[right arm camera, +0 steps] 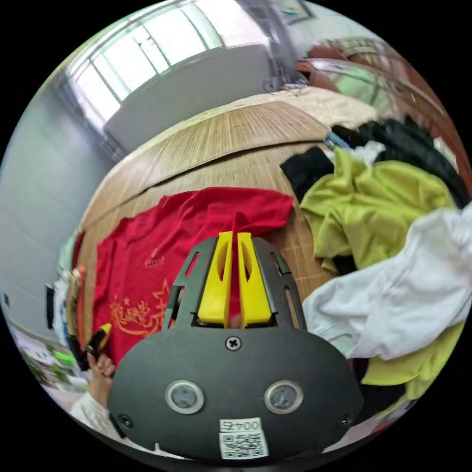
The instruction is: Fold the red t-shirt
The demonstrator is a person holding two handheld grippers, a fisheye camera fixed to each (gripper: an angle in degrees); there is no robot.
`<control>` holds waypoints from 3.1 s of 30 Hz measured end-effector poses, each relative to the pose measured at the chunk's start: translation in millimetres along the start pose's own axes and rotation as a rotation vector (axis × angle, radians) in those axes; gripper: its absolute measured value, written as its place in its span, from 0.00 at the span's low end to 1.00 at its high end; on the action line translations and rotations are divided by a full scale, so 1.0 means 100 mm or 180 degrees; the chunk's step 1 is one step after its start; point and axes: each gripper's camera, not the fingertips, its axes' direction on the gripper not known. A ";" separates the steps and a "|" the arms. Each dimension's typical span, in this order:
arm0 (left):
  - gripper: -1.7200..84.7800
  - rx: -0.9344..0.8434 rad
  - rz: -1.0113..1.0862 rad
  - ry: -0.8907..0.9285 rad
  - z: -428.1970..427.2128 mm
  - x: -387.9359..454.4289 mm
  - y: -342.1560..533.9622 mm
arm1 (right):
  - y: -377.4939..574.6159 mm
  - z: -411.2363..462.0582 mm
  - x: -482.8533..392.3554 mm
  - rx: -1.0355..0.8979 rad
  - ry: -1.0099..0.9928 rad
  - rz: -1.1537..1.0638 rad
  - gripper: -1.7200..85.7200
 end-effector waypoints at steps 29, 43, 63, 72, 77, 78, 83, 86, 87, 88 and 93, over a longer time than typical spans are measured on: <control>0.02 -0.0063 -0.0045 0.0087 -0.16 0.12 0.04 | 0.82 0.89 -2.92 0.0638 0.1354 -0.2809 0.11; 0.02 -0.0010 0.0496 0.0047 -0.29 0.55 -0.11 | -0.91 2.01 -2.72 -0.0560 0.1705 -0.1063 0.18; 0.02 -0.0077 -0.0063 0.1128 -0.39 0.01 -0.40 | -0.59 0.76 -0.62 0.0176 -0.0512 -0.0308 0.01; 0.02 -0.0093 -0.0037 0.1086 -0.46 0.00 -0.46 | -0.35 0.65 -1.34 0.0006 -0.0185 -0.1604 0.02; 0.02 -0.0112 -0.0022 0.1093 -0.50 -0.02 -0.49 | -0.06 1.21 -1.82 -0.0533 0.0376 -0.2225 0.06; 0.02 -0.0118 -0.0024 0.1097 -0.51 -0.02 -0.50 | -0.04 1.25 -1.83 -0.0580 0.0367 -0.2234 0.07; 0.03 -0.0130 -0.0043 0.1122 -0.54 -0.05 -0.53 | -0.10 1.04 -1.66 -0.0388 -0.0239 -0.1960 0.11; 0.02 -0.0117 -0.0057 0.1132 -0.56 -0.06 -0.54 | -0.30 0.91 -1.24 -0.0077 -0.0175 -0.1290 0.07; 0.02 -0.0113 -0.0053 0.1128 -0.57 -0.07 -0.55 | -0.34 0.93 -1.17 -0.0057 -0.0056 -0.1185 0.06; 0.02 -0.0112 -0.0050 0.1118 -0.58 -0.07 -0.55 | -0.41 0.97 -1.07 -0.0045 0.0153 -0.1070 0.05; 0.02 -0.0089 -0.0003 0.1061 -0.61 -0.06 -0.56 | -0.60 1.26 -1.07 -0.0145 0.0418 -0.1069 0.06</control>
